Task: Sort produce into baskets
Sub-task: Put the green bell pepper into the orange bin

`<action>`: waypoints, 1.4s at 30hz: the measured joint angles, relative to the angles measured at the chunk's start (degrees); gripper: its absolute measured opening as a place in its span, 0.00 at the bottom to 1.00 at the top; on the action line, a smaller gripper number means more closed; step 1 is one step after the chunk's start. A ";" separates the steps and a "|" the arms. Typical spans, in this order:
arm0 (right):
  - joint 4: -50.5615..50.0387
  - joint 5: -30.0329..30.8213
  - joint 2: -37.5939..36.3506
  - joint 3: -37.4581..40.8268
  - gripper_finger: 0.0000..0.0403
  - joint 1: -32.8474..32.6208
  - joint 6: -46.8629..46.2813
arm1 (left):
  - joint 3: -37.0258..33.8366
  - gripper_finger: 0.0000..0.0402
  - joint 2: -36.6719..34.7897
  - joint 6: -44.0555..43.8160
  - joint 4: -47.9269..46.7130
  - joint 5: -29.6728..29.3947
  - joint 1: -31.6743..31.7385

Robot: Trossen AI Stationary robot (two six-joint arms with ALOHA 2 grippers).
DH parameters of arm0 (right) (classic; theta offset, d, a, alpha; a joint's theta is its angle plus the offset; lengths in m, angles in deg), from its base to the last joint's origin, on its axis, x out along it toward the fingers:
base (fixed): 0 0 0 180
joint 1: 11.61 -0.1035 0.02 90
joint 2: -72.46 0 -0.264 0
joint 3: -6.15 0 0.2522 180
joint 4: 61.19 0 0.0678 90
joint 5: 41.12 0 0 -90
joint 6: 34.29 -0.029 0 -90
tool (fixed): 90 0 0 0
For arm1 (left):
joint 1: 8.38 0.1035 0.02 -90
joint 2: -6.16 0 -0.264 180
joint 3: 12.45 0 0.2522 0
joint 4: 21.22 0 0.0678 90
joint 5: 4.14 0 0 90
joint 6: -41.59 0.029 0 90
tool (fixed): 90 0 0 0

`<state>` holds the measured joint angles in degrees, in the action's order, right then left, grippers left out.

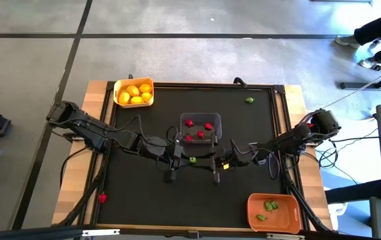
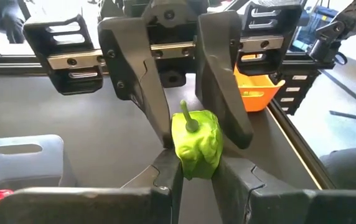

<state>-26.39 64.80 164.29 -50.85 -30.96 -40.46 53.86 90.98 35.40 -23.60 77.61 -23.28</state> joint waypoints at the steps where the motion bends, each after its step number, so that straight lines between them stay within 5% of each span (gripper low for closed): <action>1: 0.07 0.00 0.00 0.00 0.21 0.00 0.19 | 0.00 0.17 0.00 0.19 -0.10 0.00 -0.02; 10: -0.28 -0.09 -0.04 0.02 0.02 0.42 0.43 | -0.03 0.17 0.02 0.33 0.16 0.17 -0.06; 16: -0.42 -0.35 -0.07 0.02 0.02 0.68 0.60 | -0.10 0.19 0.04 0.20 0.45 0.13 -0.04; 28: -1.63 -0.09 -0.17 0.00 0.01 0.59 3.70 | 0.00 0.50 -1.07 -3.10 -4.28 -0.29 -0.76; 42: -22.37 -0.09 -10.01 0.04 0.01 -5.60 1.25 | -0.62 0.52 -3.87 -12.37 -21.44 -0.02 -4.31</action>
<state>-48.75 64.72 154.28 -50.81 -36.56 -39.21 53.25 87.11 23.03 -45.04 77.59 -27.59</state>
